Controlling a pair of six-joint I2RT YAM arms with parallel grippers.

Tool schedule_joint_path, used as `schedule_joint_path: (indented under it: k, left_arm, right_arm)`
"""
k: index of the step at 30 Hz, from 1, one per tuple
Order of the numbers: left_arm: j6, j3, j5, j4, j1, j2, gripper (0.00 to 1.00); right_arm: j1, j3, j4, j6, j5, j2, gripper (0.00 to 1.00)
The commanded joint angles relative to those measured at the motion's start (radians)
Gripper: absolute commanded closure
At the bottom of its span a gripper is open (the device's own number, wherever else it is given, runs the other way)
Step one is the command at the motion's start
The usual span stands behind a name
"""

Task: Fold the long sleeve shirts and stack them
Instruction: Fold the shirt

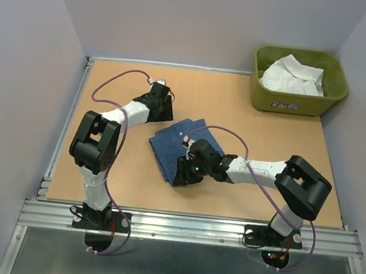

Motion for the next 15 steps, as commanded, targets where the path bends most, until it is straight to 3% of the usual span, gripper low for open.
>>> schedule_joint_path:
  k: [1, 4, 7, 15]
  left_arm:
    - [-0.032, -0.058, -0.085, -0.026, 0.015, -0.234, 0.30]
    - [-0.129, -0.167, -0.137, -0.094, 0.016, -0.389, 0.28]
    - [-0.247, -0.302, -0.095, -0.111, 0.015, -0.510, 0.28]
    - [-0.474, -0.607, 0.103, 0.031, -0.065, -0.652, 0.28]
  right_arm:
    - [-0.019, 0.081, -0.082, -0.073, 0.169, -0.118, 0.47]
    - [-0.044, 0.089, -0.177, -0.148, 0.283, -0.175, 0.45]
    - [-0.106, 0.087, -0.232, -0.200, 0.375, -0.247, 0.42]
    - [-0.371, 0.083, -0.253, -0.219, 0.365, -0.271, 0.29]
